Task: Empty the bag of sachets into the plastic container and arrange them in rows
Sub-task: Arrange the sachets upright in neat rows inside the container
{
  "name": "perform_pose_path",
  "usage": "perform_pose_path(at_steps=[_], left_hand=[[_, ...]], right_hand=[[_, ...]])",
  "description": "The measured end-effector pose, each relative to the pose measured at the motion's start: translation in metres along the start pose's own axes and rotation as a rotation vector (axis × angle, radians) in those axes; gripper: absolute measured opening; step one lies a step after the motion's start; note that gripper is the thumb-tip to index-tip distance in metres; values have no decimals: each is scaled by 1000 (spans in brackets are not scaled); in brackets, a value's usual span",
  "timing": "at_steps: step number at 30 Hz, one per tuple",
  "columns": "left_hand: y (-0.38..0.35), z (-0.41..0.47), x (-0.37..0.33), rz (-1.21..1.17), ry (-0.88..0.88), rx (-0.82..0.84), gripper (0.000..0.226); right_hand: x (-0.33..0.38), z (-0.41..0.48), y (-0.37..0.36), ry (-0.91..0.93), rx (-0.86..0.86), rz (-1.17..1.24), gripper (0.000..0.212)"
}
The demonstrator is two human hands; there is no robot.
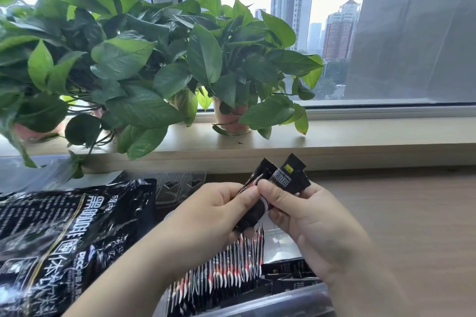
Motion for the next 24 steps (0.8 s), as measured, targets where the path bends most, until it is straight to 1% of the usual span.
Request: perform_pose_path(at_steps=[3,6,8,11,12,16,21,24], left_hand=[[7,1,-1,171,-60,5,41],[16,2,2,230,-72,-1,39],[17,2,3,242,-72,5,38],[16,1,2,326,-79,24,35],[16,1,2,356,-76,27,34],[17,0,-1,407,-79,40,31],[16,0,2,479,-80,100,22],[18,1,7,507,-67,107,16]], right_hand=[[-1,0,0,-13,0,-94,43],[5,0,9,24,-63,-196,39],[8,0,16,44,-113,-296,34],[8,-1,11,82,-86,-366,19],[8,-1,8,97,-85,-382,18],[7,1,4,150,-57,-436,26],[6,2,-2,194,23,-474,32],[2,4,-5,220,47,-536,37]])
Point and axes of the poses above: each hand's wrist, its own z-axis towards the middle knuckle, its own y-axis out of the back of the hand, x = y × z, the point moved 7 cm from there along z, towards the middle knuckle, and after that the axes turned 15 degrees about -z, right-handed, at the moved point
